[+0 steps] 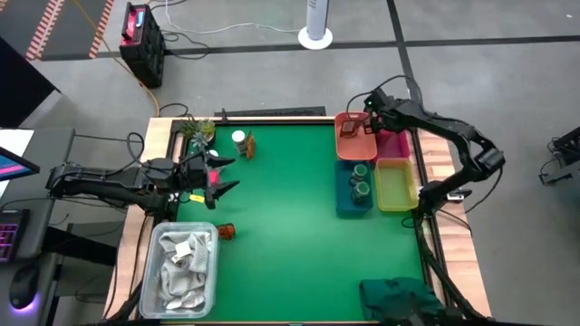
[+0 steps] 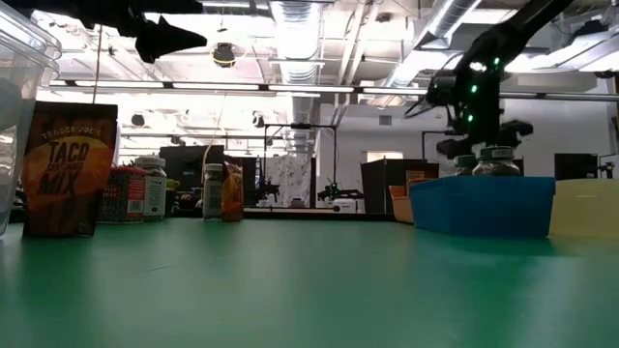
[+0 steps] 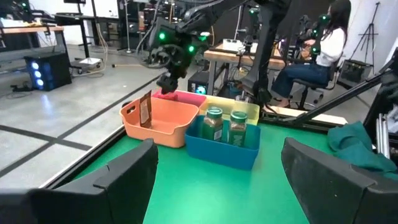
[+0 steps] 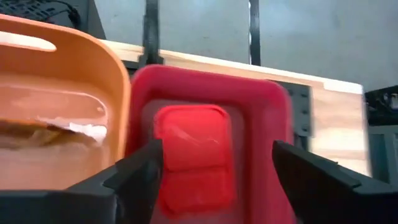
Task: Sort spices by type
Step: Put the right red seasoning can into the red bin, then put the red seasoning bottle into the red bin
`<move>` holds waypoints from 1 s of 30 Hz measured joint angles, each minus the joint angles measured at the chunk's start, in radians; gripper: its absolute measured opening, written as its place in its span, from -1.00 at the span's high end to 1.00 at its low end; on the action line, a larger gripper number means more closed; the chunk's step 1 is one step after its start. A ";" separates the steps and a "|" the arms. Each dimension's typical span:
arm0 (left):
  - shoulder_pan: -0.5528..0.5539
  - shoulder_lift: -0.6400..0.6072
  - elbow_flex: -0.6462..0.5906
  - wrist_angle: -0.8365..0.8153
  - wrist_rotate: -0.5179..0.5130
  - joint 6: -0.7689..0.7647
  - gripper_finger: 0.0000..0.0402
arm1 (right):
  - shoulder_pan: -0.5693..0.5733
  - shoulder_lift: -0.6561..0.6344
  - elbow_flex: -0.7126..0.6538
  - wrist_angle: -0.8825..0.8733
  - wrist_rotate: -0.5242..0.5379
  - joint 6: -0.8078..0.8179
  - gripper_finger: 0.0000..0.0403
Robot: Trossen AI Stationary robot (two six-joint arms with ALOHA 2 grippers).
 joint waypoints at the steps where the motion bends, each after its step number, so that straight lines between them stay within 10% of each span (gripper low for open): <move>1: -0.001 -0.001 0.000 -0.003 0.000 0.004 -0.63 | 0.005 -0.020 0.012 -0.022 0.000 -0.001 -0.65; 15: -0.016 -0.014 0.047 -0.211 -0.162 -0.076 -0.63 | 0.516 -0.260 -0.006 0.191 -0.001 -0.249 -0.68; 30: 0.135 0.284 0.503 -1.092 -0.131 -0.319 -0.63 | 0.834 -0.270 -0.164 0.677 -0.023 -0.455 -0.62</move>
